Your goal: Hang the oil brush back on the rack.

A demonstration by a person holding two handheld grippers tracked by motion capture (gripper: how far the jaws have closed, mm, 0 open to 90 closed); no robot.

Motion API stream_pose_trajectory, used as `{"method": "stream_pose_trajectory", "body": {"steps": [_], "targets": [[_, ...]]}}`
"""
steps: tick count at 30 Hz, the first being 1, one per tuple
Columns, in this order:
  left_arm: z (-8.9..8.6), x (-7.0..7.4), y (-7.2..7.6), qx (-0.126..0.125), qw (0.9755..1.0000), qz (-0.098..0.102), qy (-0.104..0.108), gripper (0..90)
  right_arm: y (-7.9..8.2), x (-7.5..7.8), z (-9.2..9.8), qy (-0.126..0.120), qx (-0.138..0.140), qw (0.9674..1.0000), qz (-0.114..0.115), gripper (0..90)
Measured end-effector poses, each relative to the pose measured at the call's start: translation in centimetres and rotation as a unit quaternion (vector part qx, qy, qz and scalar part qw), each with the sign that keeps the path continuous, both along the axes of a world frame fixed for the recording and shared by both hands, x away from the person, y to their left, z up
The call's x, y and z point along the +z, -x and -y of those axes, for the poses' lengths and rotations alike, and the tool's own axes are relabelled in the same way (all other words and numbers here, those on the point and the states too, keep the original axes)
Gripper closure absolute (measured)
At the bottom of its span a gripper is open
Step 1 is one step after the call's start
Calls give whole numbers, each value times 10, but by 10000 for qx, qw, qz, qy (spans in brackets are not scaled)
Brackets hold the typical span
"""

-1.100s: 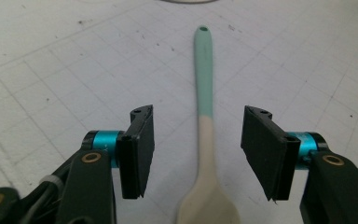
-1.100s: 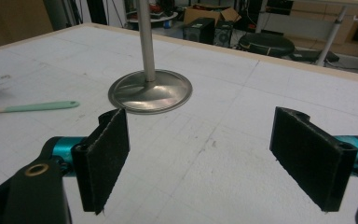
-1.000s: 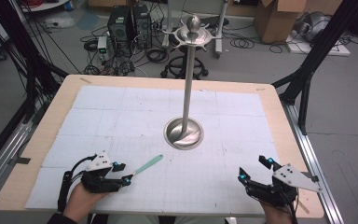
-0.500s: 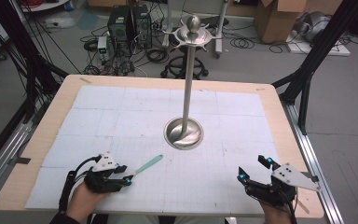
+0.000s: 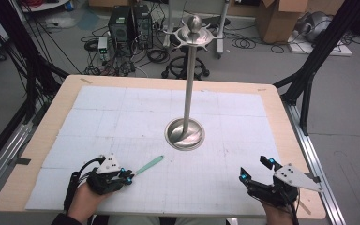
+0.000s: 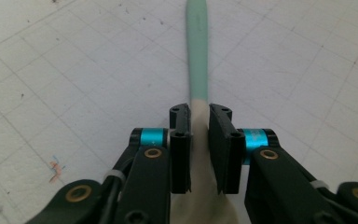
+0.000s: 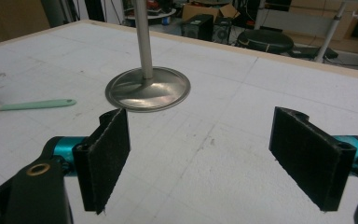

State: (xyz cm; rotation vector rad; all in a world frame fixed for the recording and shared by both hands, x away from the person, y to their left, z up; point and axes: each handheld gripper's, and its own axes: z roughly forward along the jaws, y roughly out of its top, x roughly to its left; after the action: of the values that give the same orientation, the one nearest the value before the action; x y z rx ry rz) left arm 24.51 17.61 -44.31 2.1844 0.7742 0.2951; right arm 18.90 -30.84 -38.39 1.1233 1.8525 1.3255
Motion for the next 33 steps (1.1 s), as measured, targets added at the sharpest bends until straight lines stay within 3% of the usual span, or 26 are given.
{"method": "stream_pose_trajectory", "body": {"steps": [3, 15, 22, 30, 33], "targets": [[-1, 0, -2, 9, 9999, -88, 61, 813, 0, 0, 0, 7, 4, 10000, -2, 187], [-2, 1, -2, 25, 9999, -104, 99, 821, 0, 0, 1, -13, 12, 10000, 7, 188], [-9, 8, 0, 95, 9983, -28, 582, 822, 0, 0, 1, -33, 21, 10000, -12, 188], [-12, 14, 3, 75, 9952, 50, 970, 824, 0, 0, 1, -54, 36, 10000, -18, 188], [-13, 16, 4, 74, 9947, 108, 1023, 824, 0, 0, 1, -60, 25, 10000, -20, 188]]}}
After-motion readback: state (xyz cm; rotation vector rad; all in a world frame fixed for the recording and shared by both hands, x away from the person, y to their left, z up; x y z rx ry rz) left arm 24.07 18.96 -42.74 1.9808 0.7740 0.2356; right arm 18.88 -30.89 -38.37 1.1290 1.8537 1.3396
